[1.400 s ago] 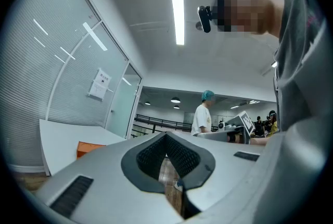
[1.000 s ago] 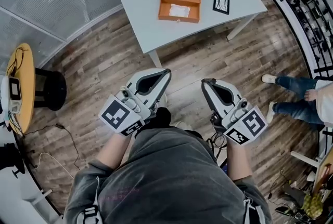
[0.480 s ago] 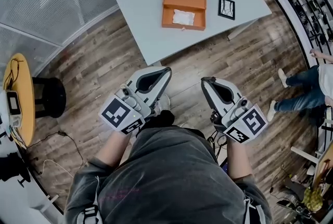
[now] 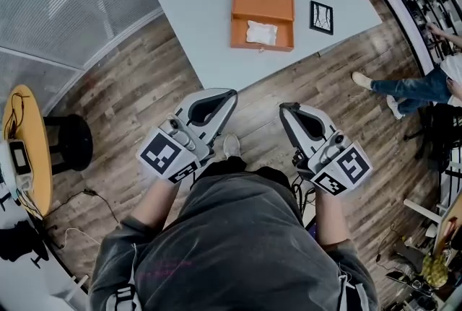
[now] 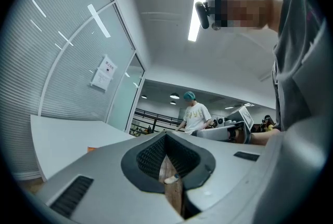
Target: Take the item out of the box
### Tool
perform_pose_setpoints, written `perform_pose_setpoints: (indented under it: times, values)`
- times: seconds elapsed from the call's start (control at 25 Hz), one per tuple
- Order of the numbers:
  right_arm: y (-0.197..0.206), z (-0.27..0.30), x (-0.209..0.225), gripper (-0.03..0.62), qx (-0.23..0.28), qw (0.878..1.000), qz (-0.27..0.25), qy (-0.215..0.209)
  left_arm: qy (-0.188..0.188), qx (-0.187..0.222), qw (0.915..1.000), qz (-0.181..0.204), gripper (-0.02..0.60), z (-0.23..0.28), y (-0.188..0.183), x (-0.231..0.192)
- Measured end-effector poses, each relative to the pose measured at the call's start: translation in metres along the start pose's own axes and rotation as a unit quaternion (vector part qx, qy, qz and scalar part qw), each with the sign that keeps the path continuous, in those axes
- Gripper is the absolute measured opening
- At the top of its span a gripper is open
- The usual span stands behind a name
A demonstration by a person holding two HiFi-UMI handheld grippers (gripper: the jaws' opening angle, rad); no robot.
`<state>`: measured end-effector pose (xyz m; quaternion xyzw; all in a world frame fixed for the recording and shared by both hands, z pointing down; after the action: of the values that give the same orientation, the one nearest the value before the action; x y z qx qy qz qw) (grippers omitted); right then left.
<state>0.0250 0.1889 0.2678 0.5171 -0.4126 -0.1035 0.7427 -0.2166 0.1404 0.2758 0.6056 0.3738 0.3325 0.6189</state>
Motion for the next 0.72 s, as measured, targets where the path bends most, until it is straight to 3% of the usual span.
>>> perform_pose_setpoints:
  times: [0.72]
  values:
    - [-0.023, 0.044, 0.053, 0.005, -0.007, 1.000, 0.011, 0.007, 0.003, -0.023, 0.9997, 0.000, 0.011, 0.041, 0.017, -0.061]
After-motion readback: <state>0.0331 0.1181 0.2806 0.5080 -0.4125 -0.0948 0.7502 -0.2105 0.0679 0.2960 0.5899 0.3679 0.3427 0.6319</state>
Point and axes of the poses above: the fingertips, and each gripper's own axes: z forward along the fingers, x to its right, y out of its underside, the point moved 10 cm from there along -z, backward along the fingers, and after that the axes turned 11 degrees about z, right-handed, at the moved point
